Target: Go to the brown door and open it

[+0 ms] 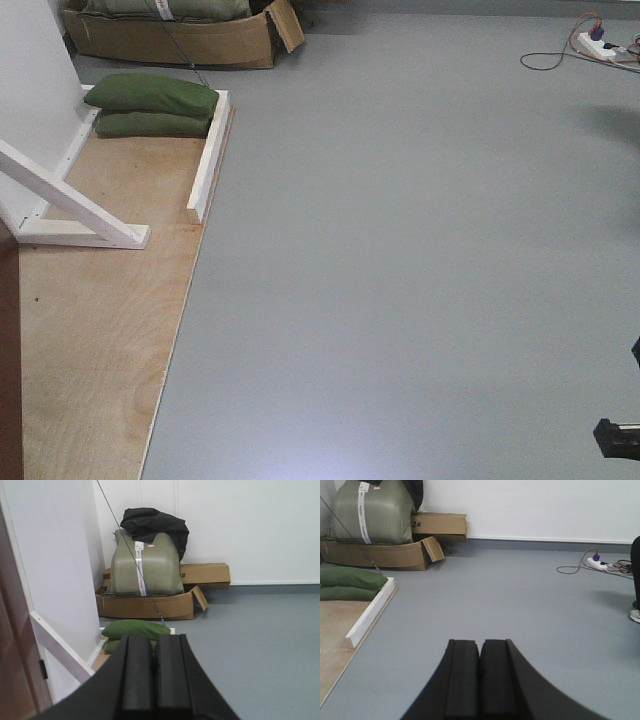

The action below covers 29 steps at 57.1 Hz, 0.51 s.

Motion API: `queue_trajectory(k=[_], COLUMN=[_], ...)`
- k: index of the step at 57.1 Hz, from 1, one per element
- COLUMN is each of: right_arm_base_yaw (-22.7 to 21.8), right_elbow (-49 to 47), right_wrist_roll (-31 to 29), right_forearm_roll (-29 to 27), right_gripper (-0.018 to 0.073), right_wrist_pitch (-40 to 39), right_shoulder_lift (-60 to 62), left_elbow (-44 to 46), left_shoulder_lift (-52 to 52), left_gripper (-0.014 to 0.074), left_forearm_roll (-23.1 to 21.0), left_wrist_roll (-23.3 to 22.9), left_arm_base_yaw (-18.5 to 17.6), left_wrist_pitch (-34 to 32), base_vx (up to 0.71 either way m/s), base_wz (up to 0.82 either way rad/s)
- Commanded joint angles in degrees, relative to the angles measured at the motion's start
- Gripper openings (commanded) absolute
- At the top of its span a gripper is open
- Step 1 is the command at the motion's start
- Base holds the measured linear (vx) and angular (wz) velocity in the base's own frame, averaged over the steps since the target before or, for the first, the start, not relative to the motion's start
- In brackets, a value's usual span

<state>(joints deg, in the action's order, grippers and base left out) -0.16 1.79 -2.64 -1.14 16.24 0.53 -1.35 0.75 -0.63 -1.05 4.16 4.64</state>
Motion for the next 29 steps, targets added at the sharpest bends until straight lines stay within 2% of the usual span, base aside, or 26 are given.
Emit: queue_trajectory(k=[1, 12, 18, 22, 26, 29], right_arm_base_yaw=[-0.1, -0.1, -0.1, -0.1, -0.1, -0.1], right_elbow=[0.3, 0.3, 0.3, 0.3, 0.3, 0.3], right_wrist_roll=[-0.3, -0.3, -0.3, -0.3, -0.3, -0.3], right_forearm_roll=[0.4, 0.4, 0.4, 0.4, 0.4, 0.4], right_gripper=[0.0, 0.0, 0.0, 0.0, 0.0, 0.0], right_wrist_pitch=[-4.7, -4.7, -4.7, -4.7, -4.7, -4.7], right_shoulder_lift=[0.8, 0.8, 0.8, 0.8, 0.8, 0.8], left_elbow=[4.4, 16.9, 23.7, 28.6, 33.3, 36.7], left_shoulder_lift=[0.6, -4.0, -9.4, -13.6, -17.3, -20.8], left_gripper=[-0.0003, -0.0003, -0.0003, -0.0003, -0.0003, -0.0003], left_forearm_roll=[-1.9, -0.1, -1.0, -4.6, -10.2, -16.5], left_wrist_roll=[-1.2, -2.0, -1.7, -1.4, 0.3, 2.4], left_arm_base_yaw=[0.1, 0.1, 0.3, 1.5, 3.4, 5.4], left_wrist_pitch=[-3.9, -3.3, -3.2, -3.2, -3.6, -4.6], base_vx=[0.0, 0.0, 0.0, 0.0, 0.0, 0.0], base_wz=[0.0, 0.0, 0.0, 0.0, 0.0, 0.0])
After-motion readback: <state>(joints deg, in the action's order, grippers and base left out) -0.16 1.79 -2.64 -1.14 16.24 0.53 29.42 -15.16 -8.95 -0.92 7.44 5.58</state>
